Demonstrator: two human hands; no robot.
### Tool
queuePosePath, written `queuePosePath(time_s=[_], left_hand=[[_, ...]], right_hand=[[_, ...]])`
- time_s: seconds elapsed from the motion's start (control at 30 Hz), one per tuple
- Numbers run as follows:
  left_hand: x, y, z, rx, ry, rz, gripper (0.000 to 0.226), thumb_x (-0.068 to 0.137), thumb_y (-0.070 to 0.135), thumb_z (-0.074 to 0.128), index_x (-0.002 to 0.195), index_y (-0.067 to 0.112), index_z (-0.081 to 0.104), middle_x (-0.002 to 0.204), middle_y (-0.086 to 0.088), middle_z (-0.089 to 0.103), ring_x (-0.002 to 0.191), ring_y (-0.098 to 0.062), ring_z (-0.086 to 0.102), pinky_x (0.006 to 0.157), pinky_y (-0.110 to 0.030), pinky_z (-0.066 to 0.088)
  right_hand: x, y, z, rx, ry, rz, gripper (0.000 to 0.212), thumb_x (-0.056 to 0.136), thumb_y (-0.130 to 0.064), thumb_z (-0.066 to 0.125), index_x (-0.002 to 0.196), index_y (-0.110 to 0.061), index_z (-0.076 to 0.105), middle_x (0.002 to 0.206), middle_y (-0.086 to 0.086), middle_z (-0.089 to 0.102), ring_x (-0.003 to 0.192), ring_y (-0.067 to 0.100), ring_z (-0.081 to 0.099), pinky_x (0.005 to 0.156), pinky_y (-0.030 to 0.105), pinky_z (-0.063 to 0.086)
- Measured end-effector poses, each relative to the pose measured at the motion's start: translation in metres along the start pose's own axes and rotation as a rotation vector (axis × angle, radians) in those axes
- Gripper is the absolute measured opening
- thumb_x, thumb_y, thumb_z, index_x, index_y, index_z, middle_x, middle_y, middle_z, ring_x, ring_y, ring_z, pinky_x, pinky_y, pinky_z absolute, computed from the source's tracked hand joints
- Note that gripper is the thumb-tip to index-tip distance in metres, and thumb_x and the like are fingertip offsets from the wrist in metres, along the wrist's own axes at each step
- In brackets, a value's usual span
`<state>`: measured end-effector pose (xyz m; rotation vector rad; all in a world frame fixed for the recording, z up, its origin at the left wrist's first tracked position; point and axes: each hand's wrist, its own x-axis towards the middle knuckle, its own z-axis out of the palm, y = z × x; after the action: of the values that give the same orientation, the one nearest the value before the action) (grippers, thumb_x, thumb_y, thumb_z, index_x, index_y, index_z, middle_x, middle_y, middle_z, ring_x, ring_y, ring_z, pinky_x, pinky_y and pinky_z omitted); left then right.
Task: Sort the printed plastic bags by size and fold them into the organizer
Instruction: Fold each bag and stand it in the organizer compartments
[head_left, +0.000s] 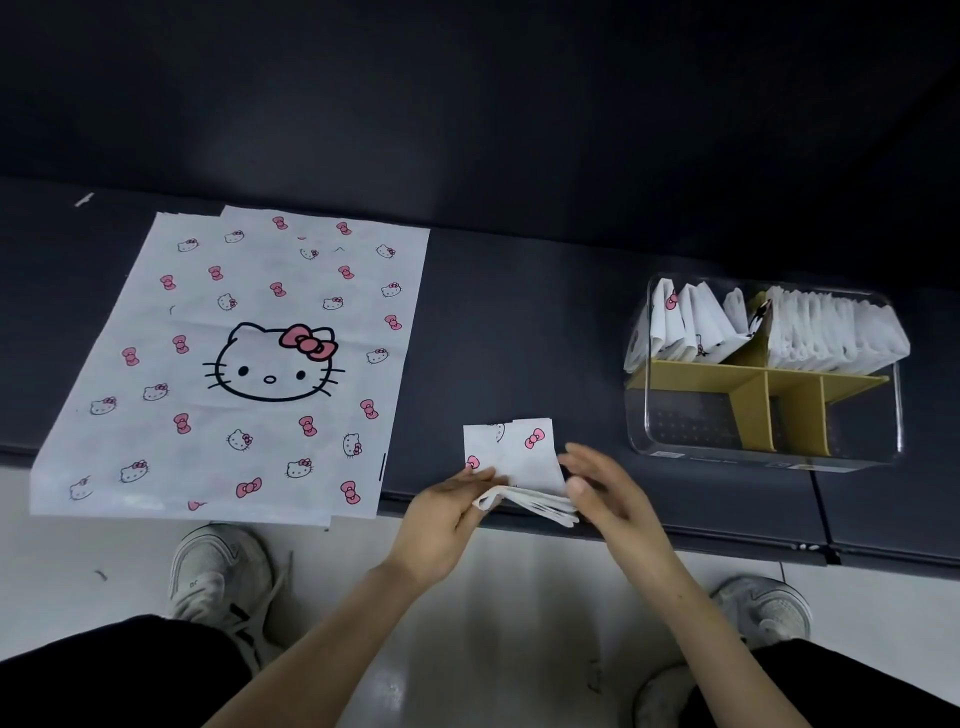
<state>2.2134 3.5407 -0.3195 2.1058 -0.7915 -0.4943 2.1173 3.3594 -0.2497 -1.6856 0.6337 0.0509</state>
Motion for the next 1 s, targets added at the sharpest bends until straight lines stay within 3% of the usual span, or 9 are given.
queuePosePath(time_s=[0.07, 0.13, 0.2, 0.27, 0.33, 0.43, 0.6, 0.73, 1.0], left_hand=[[0.000, 0.003, -0.001, -0.004, -0.004, -0.050, 0.040, 0.097, 0.039, 0.044, 0.127, 0.017, 0.061, 0.133, 0.006, 0.054, 0.132, 0.001, 0.035, 0.094, 0.003, 0.024], [0.003, 0.005, -0.004, -0.035, 0.004, -0.092, 0.048, 0.094, 0.045, 0.042, 0.120, 0.012, 0.064, 0.122, 0.004, 0.063, 0.119, -0.002, 0.051, 0.083, -0.006, 0.036], [0.004, 0.008, -0.004, -0.058, 0.027, -0.162, 0.041, 0.094, 0.043, 0.044, 0.102, 0.010, 0.067, 0.072, 0.013, 0.065, 0.074, -0.002, 0.056, 0.063, -0.020, 0.036], [0.006, 0.010, -0.002, -0.083, 0.055, -0.254, 0.026, 0.097, 0.033, 0.051, 0.075, 0.023, 0.059, 0.047, 0.010, 0.040, 0.053, -0.007, 0.040, 0.052, -0.022, 0.026], [0.008, 0.018, -0.001, -0.105, 0.103, -0.327, 0.035, 0.096, 0.028, 0.055, 0.063, 0.031, 0.045, 0.044, 0.010, 0.040, 0.050, -0.008, 0.039, 0.049, -0.020, 0.026], [0.014, 0.029, 0.003, -0.251, 0.252, -0.461, 0.011, 0.092, 0.034, 0.059, 0.088, 0.024, 0.059, 0.065, 0.009, 0.064, 0.066, -0.006, 0.059, 0.062, -0.017, 0.041], [0.025, 0.042, 0.012, -0.311, 0.551, -0.632, 0.020, 0.088, 0.035, 0.065, 0.088, 0.016, 0.058, 0.067, 0.014, 0.065, 0.067, 0.005, 0.058, 0.058, -0.006, 0.037], [0.027, 0.043, 0.021, -0.123, 0.584, -0.580, 0.019, 0.091, 0.030, 0.061, 0.085, 0.012, 0.057, 0.053, 0.007, 0.055, 0.054, -0.016, 0.054, 0.053, -0.027, 0.036], [0.028, 0.028, 0.028, 0.368, 0.633, -0.301, 0.020, 0.087, 0.020, 0.057, 0.071, 0.007, 0.057, 0.044, -0.002, 0.048, 0.040, -0.026, 0.044, 0.048, -0.027, 0.033]], right_hand=[[0.002, 0.002, -0.003, -0.091, -0.179, -0.039, 0.055, 0.076, -0.024, 0.079, 0.125, -0.030, 0.054, 0.121, -0.020, 0.059, 0.113, -0.007, 0.052, 0.094, 0.011, 0.040], [0.011, 0.007, -0.001, -0.243, -0.145, -0.063, 0.056, 0.071, -0.018, 0.082, 0.119, -0.029, 0.058, 0.114, -0.020, 0.061, 0.109, -0.001, 0.056, 0.094, 0.016, 0.041], [0.023, 0.008, 0.003, -0.347, 0.033, -0.136, 0.032, 0.074, -0.017, 0.079, 0.103, -0.025, 0.069, 0.092, -0.020, 0.065, 0.094, 0.003, 0.059, 0.086, 0.022, 0.044], [0.035, 0.010, 0.005, -0.364, 0.115, -0.127, 0.005, 0.081, -0.024, 0.073, 0.084, -0.020, 0.073, 0.074, -0.014, 0.066, 0.080, 0.007, 0.059, 0.077, 0.029, 0.045], [0.044, 0.012, 0.009, -0.371, 0.100, -0.050, 0.027, 0.086, -0.031, 0.067, 0.070, -0.010, 0.065, 0.062, -0.001, 0.060, 0.064, 0.015, 0.052, 0.065, 0.034, 0.041], [0.050, 0.011, 0.017, -0.428, 0.133, 0.042, 0.048, 0.087, -0.031, 0.064, 0.051, -0.014, 0.038, 0.047, -0.001, 0.035, 0.051, 0.013, 0.031, 0.054, 0.032, 0.026], [0.053, 0.011, 0.024, -0.523, 0.219, 0.107, 0.053, 0.087, -0.034, 0.062, 0.051, -0.015, 0.029, 0.048, 0.000, 0.030, 0.050, 0.016, 0.029, 0.052, 0.032, 0.025], [0.052, 0.011, 0.027, -0.542, 0.230, 0.098, 0.052, 0.087, -0.031, 0.061, 0.050, -0.016, 0.027, 0.046, -0.001, 0.028, 0.048, 0.015, 0.026, 0.051, 0.030, 0.024], [0.046, 0.025, 0.042, -0.527, 0.393, -0.042, 0.055, 0.088, -0.026, 0.063, 0.049, -0.028, 0.023, 0.044, -0.010, 0.029, 0.060, 0.020, 0.036, 0.069, 0.034, 0.035]])
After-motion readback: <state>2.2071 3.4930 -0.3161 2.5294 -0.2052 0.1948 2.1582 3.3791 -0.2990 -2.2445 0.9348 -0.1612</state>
